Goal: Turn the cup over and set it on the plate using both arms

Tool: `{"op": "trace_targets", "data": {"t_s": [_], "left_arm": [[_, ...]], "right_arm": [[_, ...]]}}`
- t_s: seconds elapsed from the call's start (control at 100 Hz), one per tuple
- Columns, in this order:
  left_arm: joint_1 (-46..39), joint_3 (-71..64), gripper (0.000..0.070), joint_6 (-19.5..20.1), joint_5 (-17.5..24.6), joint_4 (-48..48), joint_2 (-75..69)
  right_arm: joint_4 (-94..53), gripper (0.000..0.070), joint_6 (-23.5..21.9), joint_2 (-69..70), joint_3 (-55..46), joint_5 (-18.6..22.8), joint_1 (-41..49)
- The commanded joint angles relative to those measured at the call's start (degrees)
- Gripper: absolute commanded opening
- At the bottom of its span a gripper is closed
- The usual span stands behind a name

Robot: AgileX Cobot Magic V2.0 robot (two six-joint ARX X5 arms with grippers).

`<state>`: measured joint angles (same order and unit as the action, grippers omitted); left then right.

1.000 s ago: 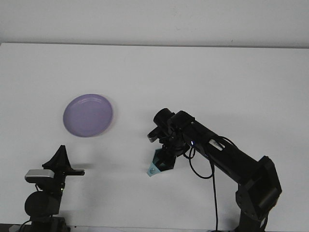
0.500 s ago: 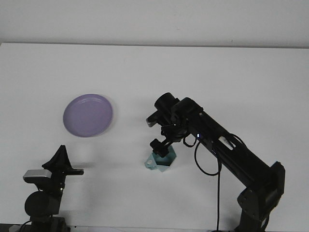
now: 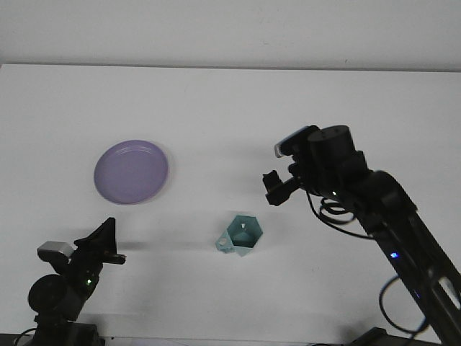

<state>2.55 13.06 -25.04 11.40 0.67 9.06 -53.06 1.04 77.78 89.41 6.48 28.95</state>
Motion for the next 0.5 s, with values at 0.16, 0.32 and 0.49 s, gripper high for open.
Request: {"op": "trace_targets", "data": {"t_s": [0.16,0.32,0.49], "left_arm": [[1.1,13.6,0.0013,5.2,10.1,6.9,17.5],[5.7,25.2,0.0016,12.6,11.8,14.1,32.5],[13.6,37.7,0.0183,17.1,12.8,22.8,47.3]], "right_arm": [[21.1,0.0544,-2.4,-20.7,-25.6,-2.7,-3.8],[31.5,0.0540,-2.8,-35.6,-42.5,-5.4,-6.8],[34.7,0.0540,-2.8,-48.5,-55.5,-8.7,-9.3]]}}
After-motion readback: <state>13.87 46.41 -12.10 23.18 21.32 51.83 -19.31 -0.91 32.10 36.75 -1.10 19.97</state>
